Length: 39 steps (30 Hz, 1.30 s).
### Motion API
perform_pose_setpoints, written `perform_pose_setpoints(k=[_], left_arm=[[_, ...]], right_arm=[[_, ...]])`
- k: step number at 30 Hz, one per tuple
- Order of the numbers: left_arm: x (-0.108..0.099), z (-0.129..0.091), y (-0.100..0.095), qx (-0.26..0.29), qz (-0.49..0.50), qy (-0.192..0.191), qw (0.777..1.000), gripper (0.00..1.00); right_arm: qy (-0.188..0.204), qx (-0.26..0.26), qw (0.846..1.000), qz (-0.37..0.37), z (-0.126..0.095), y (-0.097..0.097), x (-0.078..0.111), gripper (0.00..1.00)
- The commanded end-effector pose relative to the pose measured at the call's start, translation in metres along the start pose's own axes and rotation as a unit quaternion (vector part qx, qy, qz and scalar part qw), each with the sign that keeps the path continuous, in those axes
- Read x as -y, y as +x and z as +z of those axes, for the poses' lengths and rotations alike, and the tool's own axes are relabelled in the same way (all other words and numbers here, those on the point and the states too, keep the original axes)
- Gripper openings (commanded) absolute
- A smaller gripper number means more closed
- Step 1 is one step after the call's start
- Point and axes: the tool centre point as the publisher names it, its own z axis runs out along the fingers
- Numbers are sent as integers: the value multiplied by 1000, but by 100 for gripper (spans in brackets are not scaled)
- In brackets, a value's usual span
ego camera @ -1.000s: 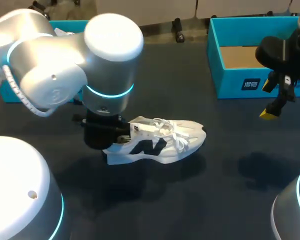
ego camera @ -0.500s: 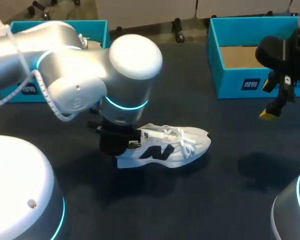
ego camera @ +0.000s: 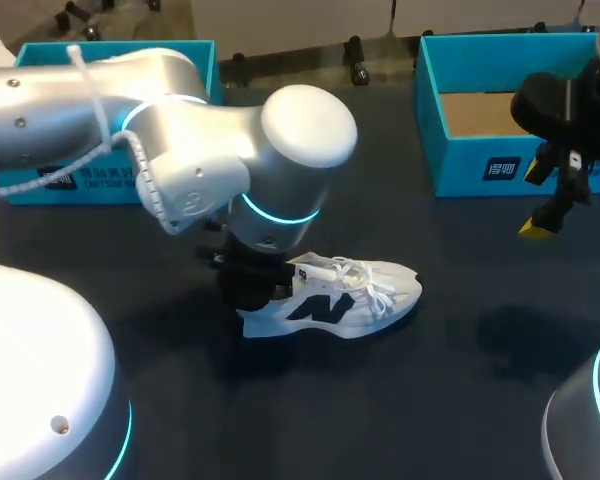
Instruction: Take the shoe out of the shoebox, open the shoe tongue, remove and reinsert the insole, then place the shoe into the shoebox
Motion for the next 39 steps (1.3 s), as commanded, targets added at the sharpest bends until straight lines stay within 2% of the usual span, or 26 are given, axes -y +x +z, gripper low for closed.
perform_pose_setpoints(k=[1, 2, 3, 4, 7, 14, 16, 17, 18, 19, 27, 30, 36, 39], left_arm=[[-4, 2, -6, -12, 3, 13, 1000, 7], [-4, 3, -6, -12, 3, 13, 1000, 19], [-5, 3, -6, -15, 2, 14, 1000, 35], [-5, 3, -6, -15, 2, 14, 1000, 40], [-5, 1, -5, -15, 2, 16, 1000, 38], [-5, -16, 6, 8, -1, 36, 999, 48], [-8, -25, 11, 18, -13, 52, 998, 58], [-8, -27, 12, 20, -19, 53, 998, 60], [-11, -33, 16, 32, -33, 65, 997, 89], [-12, -36, 18, 39, -42, 75, 996, 100], [-20, -57, 39, 110, -100, 161, 976, 100], [-18, -62, 50, 143, -131, 178, 965, 100], [-12, -64, 71, 174, -180, 209, 945, 100], [-6, -64, 86, 197, -214, 209, 934, 100]], right_arm=[[2, -1, 1000, 0, 1, -2, -1, 100], [2, -1, 1000, 0, 1, -2, -1, 100], [2, -1, 1000, 0, 1, -2, -1, 100], [2, -1, 1000, 0, 1, -2, -1, 100], [2, -1, 1000, 0, 1, -2, -1, 100], [2, -1, 1000, 0, 1, -2, -1, 100], [2, -1, 1000, 0, 1, -2, -1, 100], [2, -1, 1000, 0, 1, -2, -1, 100], [2, -1, 1000, 0, 1, -2, -1, 100], [2, -1, 1000, 0, 1, -2, -1, 100], [2, -1, 1000, 0, 1, -2, -1, 100], [2, -1, 1000, 0, 1, -2, -1, 100], [2, -1, 1000, 0, 1, -2, -1, 100], [2, -1, 1000, 0, 1, -2, -1, 100]])
